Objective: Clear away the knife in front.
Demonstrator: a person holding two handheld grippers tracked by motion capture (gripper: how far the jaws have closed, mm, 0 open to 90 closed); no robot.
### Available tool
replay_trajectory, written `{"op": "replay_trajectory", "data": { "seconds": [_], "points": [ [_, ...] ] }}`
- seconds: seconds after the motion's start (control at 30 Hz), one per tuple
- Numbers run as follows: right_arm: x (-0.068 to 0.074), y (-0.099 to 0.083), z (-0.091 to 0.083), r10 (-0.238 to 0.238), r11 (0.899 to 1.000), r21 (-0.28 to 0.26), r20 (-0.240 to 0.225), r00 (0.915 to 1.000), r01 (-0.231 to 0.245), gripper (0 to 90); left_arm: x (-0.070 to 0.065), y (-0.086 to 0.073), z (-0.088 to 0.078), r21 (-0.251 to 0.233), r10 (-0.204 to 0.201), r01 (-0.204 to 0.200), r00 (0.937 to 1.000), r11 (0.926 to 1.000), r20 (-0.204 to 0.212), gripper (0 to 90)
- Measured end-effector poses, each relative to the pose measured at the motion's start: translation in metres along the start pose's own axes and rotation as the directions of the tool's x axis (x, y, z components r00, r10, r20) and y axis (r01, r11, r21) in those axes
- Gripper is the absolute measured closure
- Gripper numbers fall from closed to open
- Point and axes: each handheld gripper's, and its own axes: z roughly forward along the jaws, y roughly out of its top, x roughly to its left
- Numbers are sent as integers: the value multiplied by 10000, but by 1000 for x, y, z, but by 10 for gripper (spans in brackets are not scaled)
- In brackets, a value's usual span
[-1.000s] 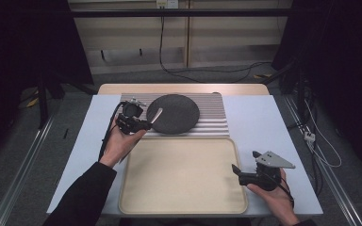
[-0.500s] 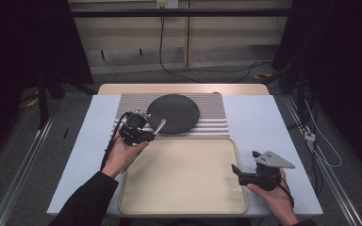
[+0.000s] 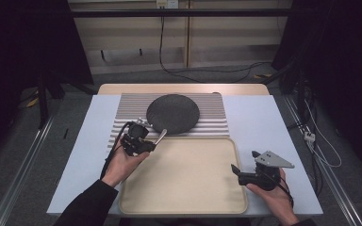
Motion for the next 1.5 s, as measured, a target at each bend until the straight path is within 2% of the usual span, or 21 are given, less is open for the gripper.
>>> {"op": "replay_trajectory", "data": {
  "seconds": [0.2, 0.23, 0.47, 0.6, 0.67, 1.0, 1.33, 1.4, 1.5],
  "points": [
    [0, 0, 0, -13, 10000, 10, 6, 10000, 13, 87, -3, -9, 11, 123, -168, 164, 9995, 9998, 257, 798],
    [0, 0, 0, -12, 10000, 8, 10, 10000, 12, 87, -5, -10, 14, 269, -89, 85, 9998, 9996, 157, 798],
    [0, 0, 0, -29, 10000, 14, -7, 10000, 29, 87, -12, -14, 21, 609, -71, 58, 9997, 9981, 221, 798],
    [0, 0, 0, -22, 10000, 8, 1, 10000, 22, 86, -16, -19, 25, 727, -282, 262, 9993, 9970, 264, 797],
    [0, 0, 0, -36, 10000, 15, -2, 10000, 36, 86, -17, -21, 25, 849, -201, 176, 9994, 9962, 294, 798],
    [0, 0, 0, -54, 10000, 29, 9, 10000, 54, 86, -18, -29, 22, 723, -386, 370, 9990, 9967, 212, 797],
    [1, 0, 0, -68, 10000, 37, -32, 10000, 68, 86, -22, -35, 20, 556, -200, 196, 9998, 9983, 61, 795],
    [1, 0, 0, -71, 10000, 24, -46, 10000, 71, 86, -22, -36, 19, 577, -130, 125, 9999, 9983, 84, 795],
    [1, 0, 1, -121, 9999, 47, -51, 9999, 122, 87, -19, -36, 19, 551, -272, 260, 9994, 9981, 221, 793]
  ]
}}
